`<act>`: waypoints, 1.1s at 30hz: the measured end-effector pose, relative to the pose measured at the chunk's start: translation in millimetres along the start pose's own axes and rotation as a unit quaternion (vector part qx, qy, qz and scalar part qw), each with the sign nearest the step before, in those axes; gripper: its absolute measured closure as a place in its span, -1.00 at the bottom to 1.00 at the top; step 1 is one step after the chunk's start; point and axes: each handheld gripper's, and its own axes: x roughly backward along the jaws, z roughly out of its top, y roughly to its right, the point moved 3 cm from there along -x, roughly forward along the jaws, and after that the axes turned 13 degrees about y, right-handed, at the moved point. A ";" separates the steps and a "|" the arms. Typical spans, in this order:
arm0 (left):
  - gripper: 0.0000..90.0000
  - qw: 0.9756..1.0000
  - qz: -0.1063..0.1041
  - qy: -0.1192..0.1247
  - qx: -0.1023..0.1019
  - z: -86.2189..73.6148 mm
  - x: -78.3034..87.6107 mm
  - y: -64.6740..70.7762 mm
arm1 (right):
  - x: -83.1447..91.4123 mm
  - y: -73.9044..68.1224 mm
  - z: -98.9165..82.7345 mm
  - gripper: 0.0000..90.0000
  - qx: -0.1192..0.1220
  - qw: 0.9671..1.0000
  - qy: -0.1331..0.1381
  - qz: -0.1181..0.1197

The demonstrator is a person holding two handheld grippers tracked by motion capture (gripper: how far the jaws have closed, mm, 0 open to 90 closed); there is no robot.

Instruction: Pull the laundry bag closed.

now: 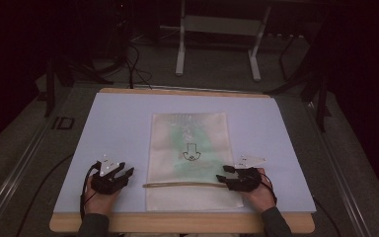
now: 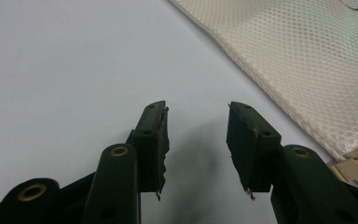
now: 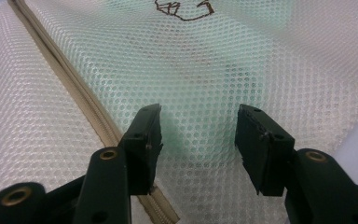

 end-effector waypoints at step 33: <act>0.20 1.000 -0.010 0.007 0.007 -0.3 1.4 -0.6 | -10.8 -22.7 29.8 0.38 0.045 0.997 -0.024 0.056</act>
